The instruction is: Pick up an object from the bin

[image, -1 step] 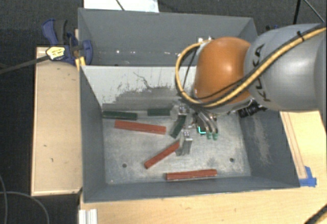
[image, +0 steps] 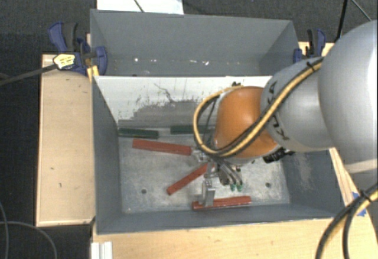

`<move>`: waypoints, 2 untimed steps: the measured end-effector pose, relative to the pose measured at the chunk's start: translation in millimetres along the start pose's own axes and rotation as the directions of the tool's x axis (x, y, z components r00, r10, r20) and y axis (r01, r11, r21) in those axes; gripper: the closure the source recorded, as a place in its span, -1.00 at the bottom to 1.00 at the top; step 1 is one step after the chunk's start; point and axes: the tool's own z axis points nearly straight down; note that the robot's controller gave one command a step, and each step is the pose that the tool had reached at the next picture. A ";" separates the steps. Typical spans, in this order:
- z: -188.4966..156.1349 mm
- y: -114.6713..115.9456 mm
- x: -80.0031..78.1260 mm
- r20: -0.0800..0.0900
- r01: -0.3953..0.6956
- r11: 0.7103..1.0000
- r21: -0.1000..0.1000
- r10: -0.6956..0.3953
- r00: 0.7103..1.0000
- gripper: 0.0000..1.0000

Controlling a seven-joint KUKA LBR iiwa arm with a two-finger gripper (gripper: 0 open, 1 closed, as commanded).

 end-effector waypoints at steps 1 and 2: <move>-0.9 0.1 -0.9 0.006 -0.006 1.000 -0.001 0.006 1.000 -1.00; -1.7 0.2 -1.7 0.008 -0.013 1.000 -0.002 0.013 1.000 -1.00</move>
Offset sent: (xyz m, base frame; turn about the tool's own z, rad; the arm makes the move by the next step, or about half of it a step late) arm 0.0000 0.0000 0.0000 0.0000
